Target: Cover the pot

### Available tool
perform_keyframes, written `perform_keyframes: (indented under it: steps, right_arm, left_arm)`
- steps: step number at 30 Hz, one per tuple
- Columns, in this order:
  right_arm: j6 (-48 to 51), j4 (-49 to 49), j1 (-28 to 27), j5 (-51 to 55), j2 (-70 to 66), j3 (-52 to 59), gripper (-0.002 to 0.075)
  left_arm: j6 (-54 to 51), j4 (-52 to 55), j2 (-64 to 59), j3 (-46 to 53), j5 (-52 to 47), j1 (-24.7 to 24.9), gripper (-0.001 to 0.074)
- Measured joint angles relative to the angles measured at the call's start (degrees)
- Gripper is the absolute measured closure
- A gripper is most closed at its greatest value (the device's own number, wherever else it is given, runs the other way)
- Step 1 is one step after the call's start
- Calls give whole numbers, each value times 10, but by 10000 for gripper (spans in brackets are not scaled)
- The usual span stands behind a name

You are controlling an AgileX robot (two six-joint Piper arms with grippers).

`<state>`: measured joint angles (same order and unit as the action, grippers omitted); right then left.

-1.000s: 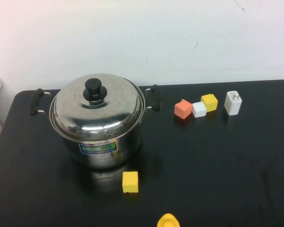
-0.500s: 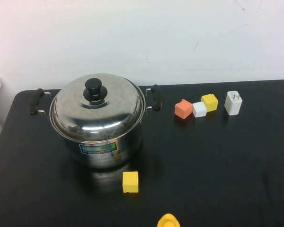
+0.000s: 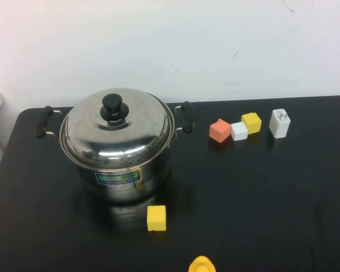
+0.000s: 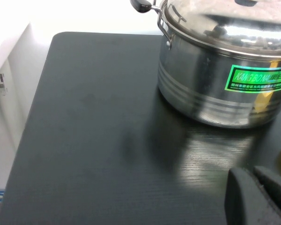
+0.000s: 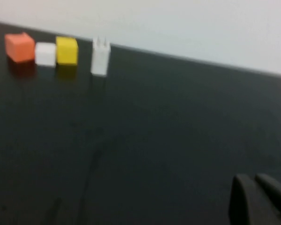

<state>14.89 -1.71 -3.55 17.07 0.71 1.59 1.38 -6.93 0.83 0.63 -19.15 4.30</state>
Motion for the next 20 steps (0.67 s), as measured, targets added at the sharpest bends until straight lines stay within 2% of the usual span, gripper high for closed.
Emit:
perform_keyframes:
  steps: [4,9,14,20]
  right_arm:
    - [-90,63,0,16,0,-2,728]
    - [-153,80,27,18,0,-2,728]
    - [-165,84,66,18,0,-2,728]
    - [-165,85,70,19,0,-3,728]
  left_arm:
    - [0,0,0,0,0,0,736]
    - [0,0,0,0,0,0,736]
    - [0,0,0,0,0,0,736]
    - [0,0,0,0,0,0,736]
